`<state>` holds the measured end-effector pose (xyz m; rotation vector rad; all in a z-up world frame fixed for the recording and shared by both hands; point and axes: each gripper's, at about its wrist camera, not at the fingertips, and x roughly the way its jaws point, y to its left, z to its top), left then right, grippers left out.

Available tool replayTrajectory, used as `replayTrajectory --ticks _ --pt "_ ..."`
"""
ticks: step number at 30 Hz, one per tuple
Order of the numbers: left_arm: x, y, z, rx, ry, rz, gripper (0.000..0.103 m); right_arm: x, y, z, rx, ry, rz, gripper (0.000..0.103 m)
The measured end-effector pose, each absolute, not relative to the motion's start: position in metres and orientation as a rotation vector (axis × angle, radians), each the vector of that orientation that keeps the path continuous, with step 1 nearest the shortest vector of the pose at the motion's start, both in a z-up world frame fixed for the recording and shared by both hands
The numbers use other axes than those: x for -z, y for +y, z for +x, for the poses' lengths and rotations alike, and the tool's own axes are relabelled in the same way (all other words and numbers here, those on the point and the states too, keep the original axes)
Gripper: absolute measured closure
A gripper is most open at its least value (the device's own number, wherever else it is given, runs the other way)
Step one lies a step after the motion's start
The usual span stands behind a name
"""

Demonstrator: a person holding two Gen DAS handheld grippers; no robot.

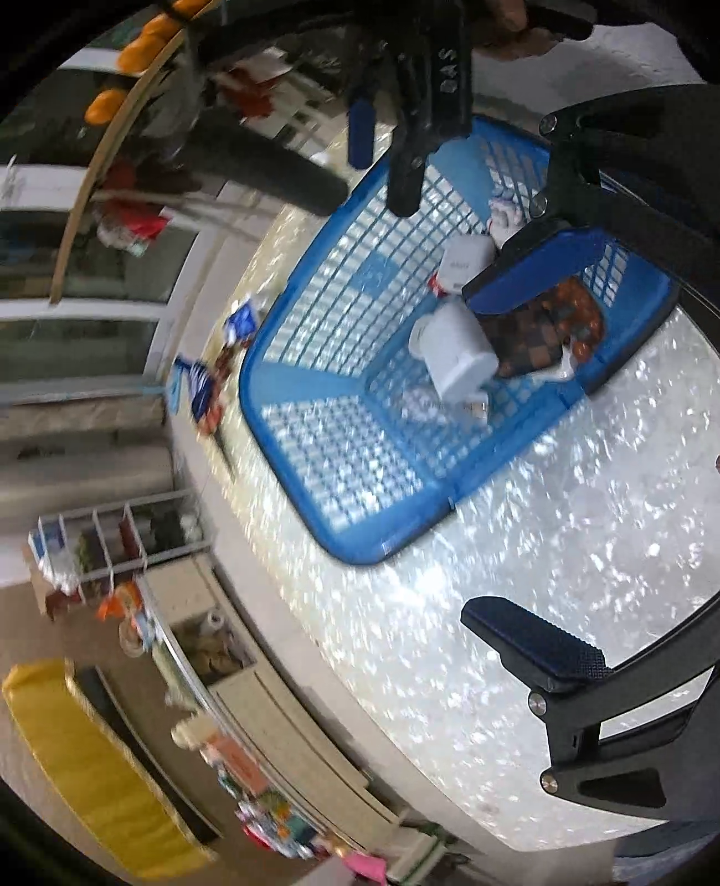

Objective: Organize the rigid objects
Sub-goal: 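Lower the basket onto the table with the right gripper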

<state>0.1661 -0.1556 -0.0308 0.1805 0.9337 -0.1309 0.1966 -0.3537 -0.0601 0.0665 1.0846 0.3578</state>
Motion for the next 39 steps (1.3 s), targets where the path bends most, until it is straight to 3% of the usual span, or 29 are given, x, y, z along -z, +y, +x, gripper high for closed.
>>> replayTrajectory --ticks 3,5,16,39 --pt "0.027 -0.137 0.156 0.109 0.942 0.122 0.0 0.05 -0.339 0.186 -0.383 1.063 0.046 0.018" --pt "0.024 -0.125 0.148 0.077 0.939 0.095 0.0 0.045 -0.332 0.182 -0.406 1.049 0.042 0.001" --pt "0.003 -0.075 0.097 0.002 0.89 -0.047 0.0 0.015 -0.29 0.147 -0.439 0.978 -0.011 0.0" --pt "-0.023 -0.061 0.062 0.045 0.834 -0.071 0.0 0.0 -0.262 0.122 -0.442 0.926 -0.113 0.0"
